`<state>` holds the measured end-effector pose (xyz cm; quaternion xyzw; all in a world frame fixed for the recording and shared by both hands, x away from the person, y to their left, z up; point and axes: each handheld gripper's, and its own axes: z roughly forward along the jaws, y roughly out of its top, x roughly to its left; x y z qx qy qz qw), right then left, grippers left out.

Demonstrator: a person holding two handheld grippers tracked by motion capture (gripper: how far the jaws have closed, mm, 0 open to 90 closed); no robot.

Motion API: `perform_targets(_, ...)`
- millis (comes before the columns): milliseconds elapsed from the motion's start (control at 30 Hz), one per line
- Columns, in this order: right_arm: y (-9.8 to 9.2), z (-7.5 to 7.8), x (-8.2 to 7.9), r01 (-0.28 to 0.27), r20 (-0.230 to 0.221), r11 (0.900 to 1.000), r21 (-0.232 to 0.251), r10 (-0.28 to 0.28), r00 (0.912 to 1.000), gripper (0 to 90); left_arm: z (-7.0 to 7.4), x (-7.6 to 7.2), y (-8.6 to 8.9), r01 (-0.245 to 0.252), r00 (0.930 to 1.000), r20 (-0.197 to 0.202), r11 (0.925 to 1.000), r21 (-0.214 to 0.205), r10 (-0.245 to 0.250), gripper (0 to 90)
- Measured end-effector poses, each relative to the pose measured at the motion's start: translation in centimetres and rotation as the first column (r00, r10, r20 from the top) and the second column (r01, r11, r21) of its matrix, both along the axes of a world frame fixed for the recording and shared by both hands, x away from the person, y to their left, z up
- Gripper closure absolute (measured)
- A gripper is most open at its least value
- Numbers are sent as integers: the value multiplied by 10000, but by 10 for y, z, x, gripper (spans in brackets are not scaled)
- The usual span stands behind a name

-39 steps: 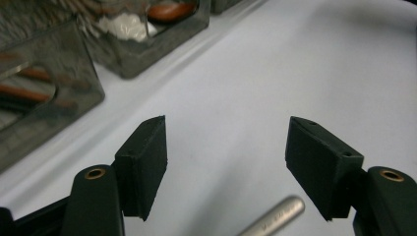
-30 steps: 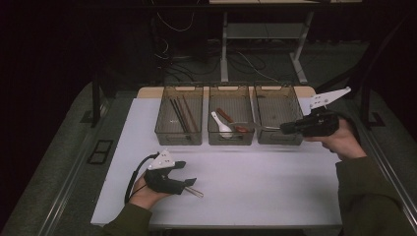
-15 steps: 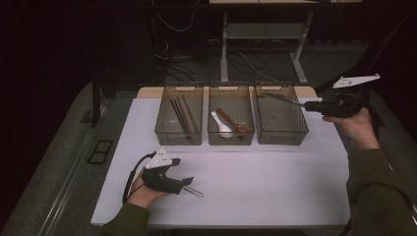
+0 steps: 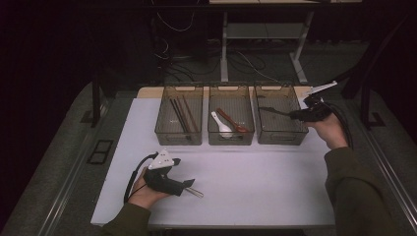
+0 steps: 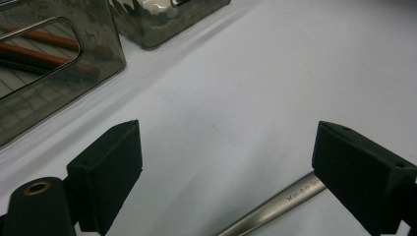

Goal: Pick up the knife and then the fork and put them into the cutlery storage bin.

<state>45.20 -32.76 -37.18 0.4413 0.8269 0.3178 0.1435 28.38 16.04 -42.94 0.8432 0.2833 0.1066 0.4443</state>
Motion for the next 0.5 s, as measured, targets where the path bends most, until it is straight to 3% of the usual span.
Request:
perform_targets(67,4,-4,3,-59,-51,9998,-168,58,10000,823,0,0,0,23,10000,0,10000,10,-23,109)
perform_targets(133,7,-6,4,24,-62,9988,-481,-27,10000,760,0,0,0,81,10000,18,10000,44,-81,110)
perform_targets(200,6,-6,3,-100,-210,9999,-140,97,9997,711,0,0,0,129,9999,-8,9999,55,-129,118)
perform_targets(267,4,-5,2,-37,-114,9999,-107,36,9999,637,0,1,0,183,9998,-73,9998,69,-183,139)
perform_targets(367,-1,-3,-3,-11,-69,9981,609,15,10000,520,0,1,0,261,9996,-84,9996,104,-260,177)
perform_targets(500,-4,0,-20,-122,536,9957,920,73,9985,395,1,2,1,264,9996,-99,9985,474,-259,312)
